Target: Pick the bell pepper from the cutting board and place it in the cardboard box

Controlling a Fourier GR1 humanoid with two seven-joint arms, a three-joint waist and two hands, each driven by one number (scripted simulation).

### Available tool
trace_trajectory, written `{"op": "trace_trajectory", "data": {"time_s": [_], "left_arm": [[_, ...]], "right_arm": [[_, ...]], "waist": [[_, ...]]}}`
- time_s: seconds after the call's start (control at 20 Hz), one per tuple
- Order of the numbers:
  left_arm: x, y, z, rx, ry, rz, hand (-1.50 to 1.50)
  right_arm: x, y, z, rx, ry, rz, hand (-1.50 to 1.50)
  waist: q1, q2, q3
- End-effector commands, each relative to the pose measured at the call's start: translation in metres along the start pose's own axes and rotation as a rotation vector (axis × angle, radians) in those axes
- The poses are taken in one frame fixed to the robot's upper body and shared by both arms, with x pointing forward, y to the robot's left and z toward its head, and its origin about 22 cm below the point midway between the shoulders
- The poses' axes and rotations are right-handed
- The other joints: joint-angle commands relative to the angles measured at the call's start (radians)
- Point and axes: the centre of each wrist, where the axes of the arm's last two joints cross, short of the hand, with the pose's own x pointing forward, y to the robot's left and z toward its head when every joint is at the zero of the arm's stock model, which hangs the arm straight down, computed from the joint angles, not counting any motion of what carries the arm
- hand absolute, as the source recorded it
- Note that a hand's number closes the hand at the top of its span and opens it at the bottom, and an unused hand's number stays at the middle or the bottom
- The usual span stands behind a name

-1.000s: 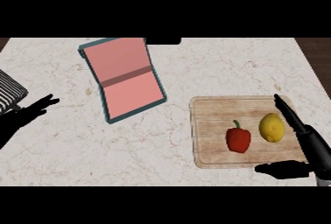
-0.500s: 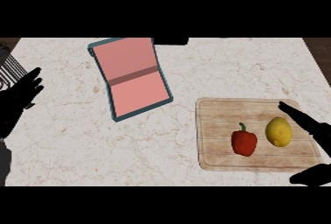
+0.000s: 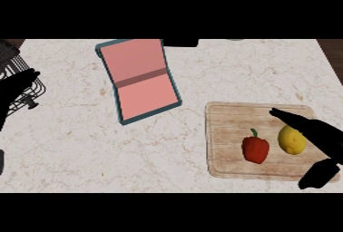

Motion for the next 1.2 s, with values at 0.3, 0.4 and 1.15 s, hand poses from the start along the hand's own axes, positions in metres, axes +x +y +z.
{"op": "trace_trajectory", "data": {"time_s": [0.3,0.4,1.15], "left_arm": [[-0.059,-0.045,0.030,0.033,0.023,-0.205,0.00],[-0.058,-0.027,0.031,0.052,0.021,-0.211,0.00],[-0.067,-0.038,0.035,0.038,0.049,-0.214,0.00]], "right_arm": [[0.033,0.011,-0.045,0.083,0.044,0.073,-1.50],[0.039,0.004,-0.059,0.090,0.036,0.072,-1.50],[0.064,0.009,-0.033,0.076,-0.107,0.019,-1.50]], "waist": [[-0.021,-0.009,0.005],[-0.020,-0.009,0.005],[-0.027,-0.011,0.005]]}}
